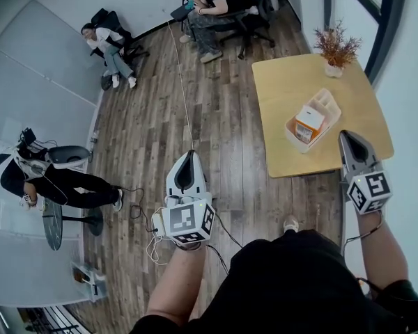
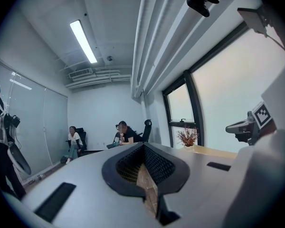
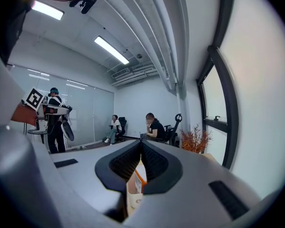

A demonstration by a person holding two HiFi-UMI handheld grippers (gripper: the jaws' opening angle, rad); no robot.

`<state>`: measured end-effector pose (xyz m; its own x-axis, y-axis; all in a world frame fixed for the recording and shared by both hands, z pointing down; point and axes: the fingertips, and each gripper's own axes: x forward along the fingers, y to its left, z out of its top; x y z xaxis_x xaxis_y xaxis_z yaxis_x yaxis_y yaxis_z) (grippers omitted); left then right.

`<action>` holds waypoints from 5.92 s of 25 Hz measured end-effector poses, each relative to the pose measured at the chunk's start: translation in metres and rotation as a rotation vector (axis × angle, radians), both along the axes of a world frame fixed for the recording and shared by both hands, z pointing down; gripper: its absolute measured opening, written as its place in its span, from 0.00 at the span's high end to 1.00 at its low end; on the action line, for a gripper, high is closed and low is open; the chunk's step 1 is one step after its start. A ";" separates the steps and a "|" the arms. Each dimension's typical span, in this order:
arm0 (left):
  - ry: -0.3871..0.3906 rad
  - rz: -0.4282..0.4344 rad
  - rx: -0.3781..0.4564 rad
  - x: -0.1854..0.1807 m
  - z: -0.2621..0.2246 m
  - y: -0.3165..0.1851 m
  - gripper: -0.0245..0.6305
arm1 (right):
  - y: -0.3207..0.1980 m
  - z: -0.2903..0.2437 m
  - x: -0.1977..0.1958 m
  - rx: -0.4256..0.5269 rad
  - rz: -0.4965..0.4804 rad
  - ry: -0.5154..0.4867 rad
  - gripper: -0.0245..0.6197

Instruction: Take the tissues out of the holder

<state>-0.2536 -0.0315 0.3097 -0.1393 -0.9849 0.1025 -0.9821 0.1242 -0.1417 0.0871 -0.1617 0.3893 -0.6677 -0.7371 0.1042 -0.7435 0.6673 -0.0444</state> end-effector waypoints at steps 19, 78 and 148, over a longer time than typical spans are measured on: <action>-0.073 0.161 -0.003 -0.011 0.018 -0.126 0.96 | -0.072 0.030 -0.031 -0.041 0.028 0.085 0.95; 0.029 0.438 -0.217 0.059 0.182 -0.282 0.96 | -0.109 0.163 -0.080 -0.133 -0.280 0.228 0.21; 0.019 0.408 -0.102 0.052 0.084 -0.289 0.96 | -0.122 0.103 -0.093 -0.142 -0.301 0.388 0.51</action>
<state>-0.2014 -0.3206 0.3939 0.2627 -0.9436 0.2014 -0.9505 -0.2890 -0.1143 -0.0058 -0.2838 0.4925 -0.7408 -0.4781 0.4718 -0.4986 0.8621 0.0906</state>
